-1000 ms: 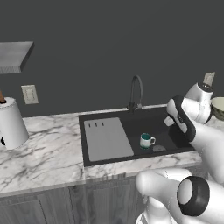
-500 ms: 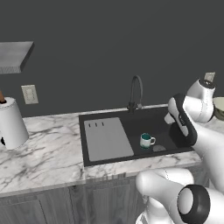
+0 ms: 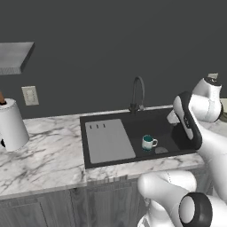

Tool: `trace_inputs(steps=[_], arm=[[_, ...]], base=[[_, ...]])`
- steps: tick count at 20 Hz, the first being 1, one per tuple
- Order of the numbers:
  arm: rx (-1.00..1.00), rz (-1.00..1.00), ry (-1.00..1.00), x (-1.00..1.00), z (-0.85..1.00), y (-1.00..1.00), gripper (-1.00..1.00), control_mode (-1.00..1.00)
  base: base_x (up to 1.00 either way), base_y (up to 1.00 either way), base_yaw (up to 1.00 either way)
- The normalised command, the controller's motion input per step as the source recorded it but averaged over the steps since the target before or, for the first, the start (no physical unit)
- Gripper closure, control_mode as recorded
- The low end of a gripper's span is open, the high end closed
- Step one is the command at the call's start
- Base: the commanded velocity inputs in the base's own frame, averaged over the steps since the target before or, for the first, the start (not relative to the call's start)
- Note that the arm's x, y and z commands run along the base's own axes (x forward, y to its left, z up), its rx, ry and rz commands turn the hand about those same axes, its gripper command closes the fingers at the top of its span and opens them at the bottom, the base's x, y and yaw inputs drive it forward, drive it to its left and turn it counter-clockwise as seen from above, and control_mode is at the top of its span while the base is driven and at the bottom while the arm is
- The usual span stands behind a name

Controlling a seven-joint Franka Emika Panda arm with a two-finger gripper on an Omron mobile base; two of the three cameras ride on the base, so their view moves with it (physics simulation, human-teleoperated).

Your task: Pick the mug and place it in the sink. Pick the bowl and place it in the open cabinet and then close the cabinet.

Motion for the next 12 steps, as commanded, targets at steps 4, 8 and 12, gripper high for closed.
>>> trace_inputs(steps=[4, 8, 12], arm=[[0.0, -0.11, -0.01, -0.3, 0.11, 0.07, -1.0, -1.0], [-0.01, -0.09, -0.07, -0.35, 0.13, 0.1, -1.0, -1.0], [0.0, -0.08, -0.06, -0.31, 0.14, 0.01, -1.0, -1.0]], base=[[0.0, 0.0, 0.0], [0.0, 0.0, 0.0], [0.0, 0.0, 0.0]])
